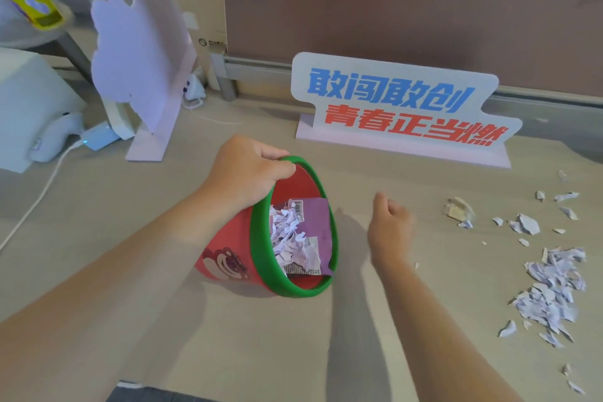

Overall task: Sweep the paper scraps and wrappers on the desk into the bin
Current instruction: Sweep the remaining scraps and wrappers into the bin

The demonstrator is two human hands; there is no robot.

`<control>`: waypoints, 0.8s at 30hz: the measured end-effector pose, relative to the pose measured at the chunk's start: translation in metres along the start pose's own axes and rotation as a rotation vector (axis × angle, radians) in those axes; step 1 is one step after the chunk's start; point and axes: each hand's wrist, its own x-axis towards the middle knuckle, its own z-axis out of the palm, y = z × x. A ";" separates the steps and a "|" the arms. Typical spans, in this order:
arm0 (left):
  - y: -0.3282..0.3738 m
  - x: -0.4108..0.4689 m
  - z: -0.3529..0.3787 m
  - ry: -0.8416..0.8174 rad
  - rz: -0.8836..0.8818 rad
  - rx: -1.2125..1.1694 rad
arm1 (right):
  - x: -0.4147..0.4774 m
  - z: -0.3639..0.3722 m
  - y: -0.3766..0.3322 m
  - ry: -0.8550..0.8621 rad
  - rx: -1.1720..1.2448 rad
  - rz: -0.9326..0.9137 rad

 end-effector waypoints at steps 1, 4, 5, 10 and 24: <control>0.000 0.000 0.000 0.000 0.005 0.012 | -0.011 0.005 -0.022 -0.036 0.149 0.005; 0.000 0.001 0.001 0.006 0.016 0.037 | -0.052 0.026 -0.079 -0.266 0.415 -0.024; 0.001 0.001 0.002 0.010 0.017 0.041 | -0.063 0.032 -0.085 -0.360 0.375 -0.076; 0.003 -0.001 0.001 0.007 -0.004 0.018 | -0.084 0.037 -0.066 -0.631 0.267 -0.086; 0.007 -0.001 0.015 -0.078 0.089 0.127 | -0.014 -0.069 0.081 0.008 -0.340 0.254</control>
